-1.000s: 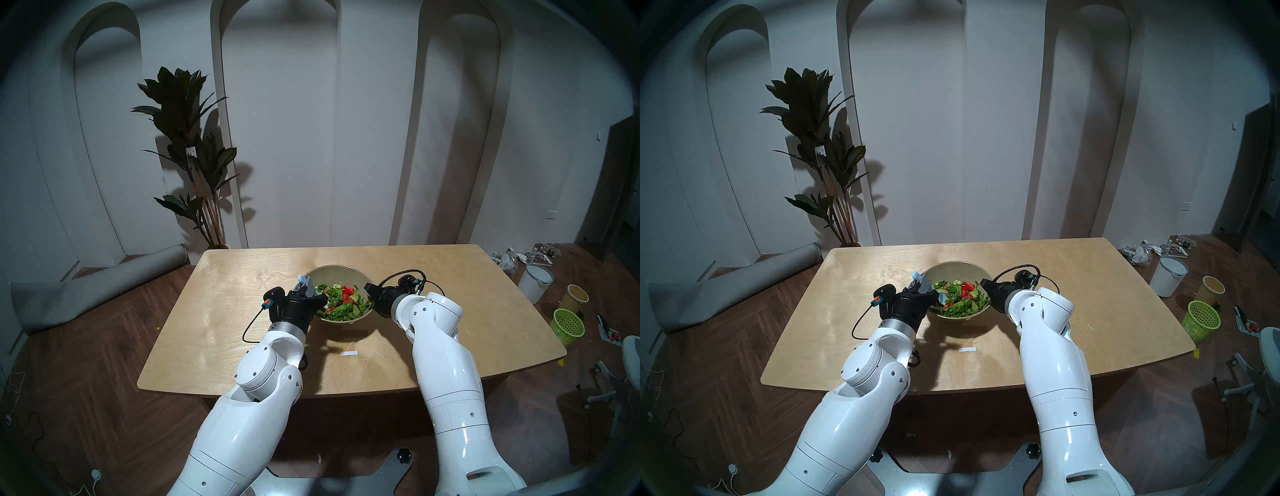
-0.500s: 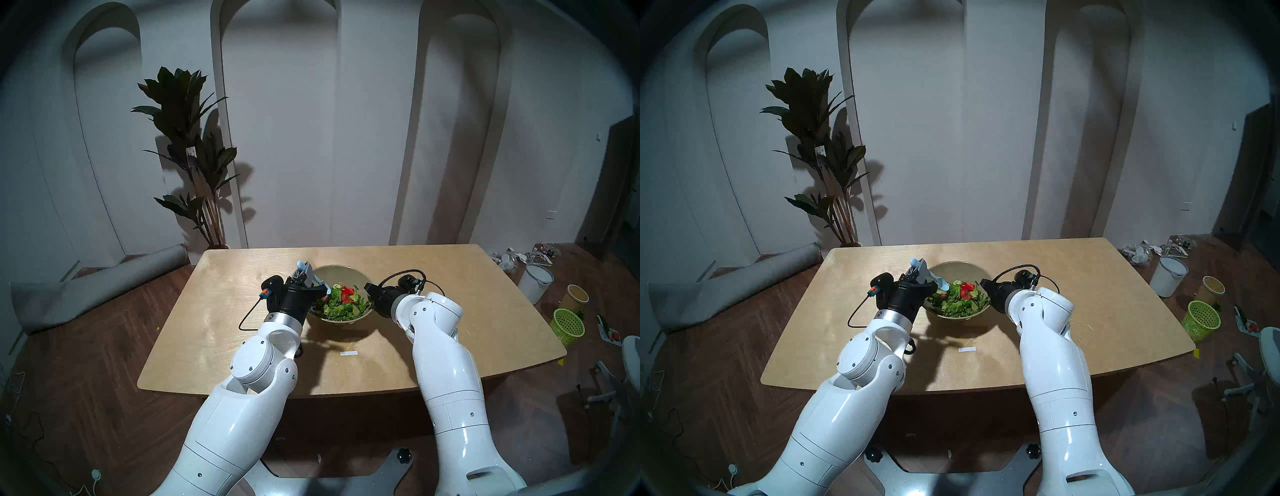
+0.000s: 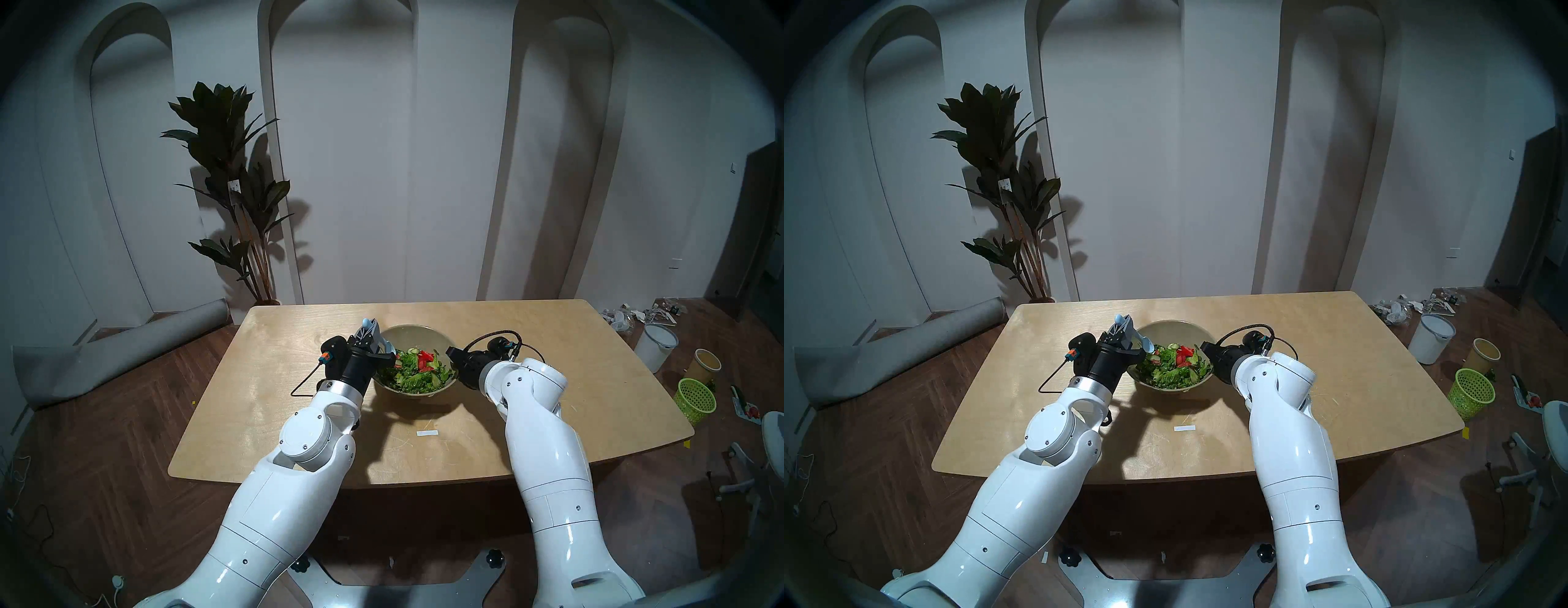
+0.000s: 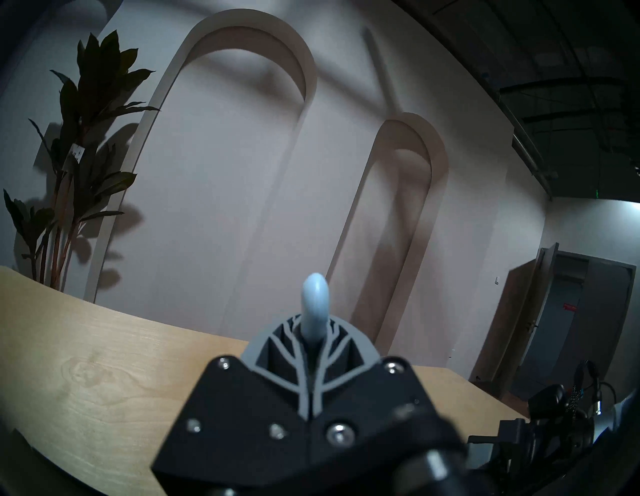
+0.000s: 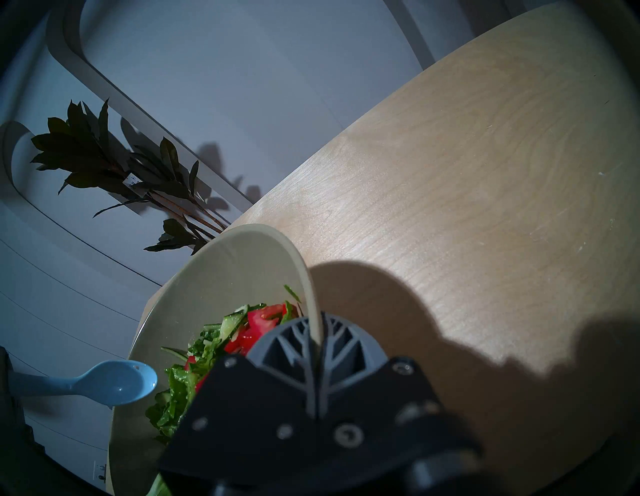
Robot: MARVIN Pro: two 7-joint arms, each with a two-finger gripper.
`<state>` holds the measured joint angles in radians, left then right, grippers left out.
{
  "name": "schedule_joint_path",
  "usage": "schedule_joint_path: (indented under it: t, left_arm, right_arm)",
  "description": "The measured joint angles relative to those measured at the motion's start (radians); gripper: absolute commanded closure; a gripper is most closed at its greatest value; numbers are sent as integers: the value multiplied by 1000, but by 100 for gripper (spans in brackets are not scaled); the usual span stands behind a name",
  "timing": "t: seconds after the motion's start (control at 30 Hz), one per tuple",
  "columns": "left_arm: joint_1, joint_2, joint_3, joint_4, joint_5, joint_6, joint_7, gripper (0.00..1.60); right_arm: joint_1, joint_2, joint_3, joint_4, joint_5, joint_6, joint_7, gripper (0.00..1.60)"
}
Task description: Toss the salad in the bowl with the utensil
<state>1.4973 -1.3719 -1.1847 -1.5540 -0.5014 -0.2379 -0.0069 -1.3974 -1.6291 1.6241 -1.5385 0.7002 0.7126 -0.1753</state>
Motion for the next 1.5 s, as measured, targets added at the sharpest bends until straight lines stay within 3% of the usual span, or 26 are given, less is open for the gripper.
schedule_joint_path:
  t: [0.8, 1.03, 1.13, 1.43, 1.5]
  left_arm:
    - [-86, 35, 33, 192, 54, -55, -122, 160]
    - [-114, 60, 58, 193, 35, 50, -179, 160]
    - [-134, 82, 73, 179, -4, 122, -220, 160]
    - [-176, 131, 106, 161, -116, 252, -274, 160]
    - [-201, 156, 124, 158, -176, 310, -291, 160]
  right_arm:
    - [0, 0, 0, 0, 0, 0, 0, 160]
    - [0, 0, -1, -1, 0, -1, 0, 160]
    - [0, 0, -1, -1, 0, -1, 0, 160]
    - [0, 0, -1, -1, 0, -1, 0, 160]
    - [0, 0, -1, -1, 0, -1, 0, 160]
